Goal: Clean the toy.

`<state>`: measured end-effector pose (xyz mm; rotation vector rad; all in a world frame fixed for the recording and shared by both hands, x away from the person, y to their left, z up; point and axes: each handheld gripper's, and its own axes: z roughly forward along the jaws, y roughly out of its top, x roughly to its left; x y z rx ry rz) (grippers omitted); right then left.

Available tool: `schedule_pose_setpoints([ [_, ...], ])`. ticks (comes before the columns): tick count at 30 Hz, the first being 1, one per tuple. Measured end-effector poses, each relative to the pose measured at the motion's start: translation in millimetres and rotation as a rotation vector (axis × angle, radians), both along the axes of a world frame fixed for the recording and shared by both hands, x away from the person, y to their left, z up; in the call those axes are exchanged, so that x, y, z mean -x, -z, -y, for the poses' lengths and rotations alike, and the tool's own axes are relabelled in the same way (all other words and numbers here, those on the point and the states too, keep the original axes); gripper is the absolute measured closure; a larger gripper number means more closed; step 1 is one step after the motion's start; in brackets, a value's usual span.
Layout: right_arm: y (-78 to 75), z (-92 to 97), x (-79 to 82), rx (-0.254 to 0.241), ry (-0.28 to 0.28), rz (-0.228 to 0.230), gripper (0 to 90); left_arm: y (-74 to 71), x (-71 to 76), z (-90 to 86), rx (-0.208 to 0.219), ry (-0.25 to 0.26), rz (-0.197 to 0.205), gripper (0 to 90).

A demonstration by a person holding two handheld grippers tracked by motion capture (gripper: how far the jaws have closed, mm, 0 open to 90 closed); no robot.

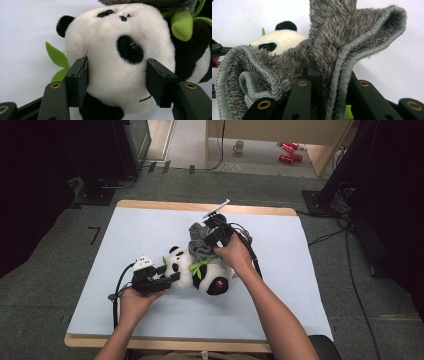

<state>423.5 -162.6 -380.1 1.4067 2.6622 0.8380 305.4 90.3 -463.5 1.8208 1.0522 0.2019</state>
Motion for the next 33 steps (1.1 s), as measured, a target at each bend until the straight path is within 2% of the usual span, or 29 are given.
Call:
schedule_pose_setpoints([
  [4,-2.8,7.3,-0.9,-0.003,0.020,0.010,76.9,-0.1,-2.7,-0.4,0.004,0.004,-0.002,39.3],
  [8,-8.8,24.0,-2.7,-0.004,0.083,0.018,77.1,-1.9,-5.7,-0.7,0.001,0.011,-0.014,39.3],
  [12,-17.5,42.4,0.1,0.008,0.114,0.040,77.2,-5.9,-8.6,0.1,0.003,0.014,-0.019,39.6],
  [15,-29.7,57.5,5.8,-0.073,0.134,0.061,77.2,-8.9,-13.0,0.6,0.002,0.019,-0.024,39.8],
  [17,-41.1,62.3,12.8,-0.104,0.126,0.086,77.2,-10.5,-16.4,0.1,0.006,0.022,-0.027,39.7],
  [22,-60.7,57.3,31.8,-0.144,0.074,0.132,77.1,-15.0,-23.0,0.9,0.015,0.038,-0.004,39.6],
  [25,-65.1,49.0,44.7,-0.151,0.031,0.158,77.0,-15.9,-27.2,0.3,0.012,0.050,-0.004,39.5],
  [29,-60.6,37.7,52.8,-0.161,-0.001,0.150,77.0,-15.9,-33.1,-0.4,0.025,0.057,-0.004,39.4],
  [33,-43.2,25.9,52.5,-0.172,-0.014,0.106,77.0,-16.2,-35.1,0.6,0.030,0.057,0.002,39.0],
])
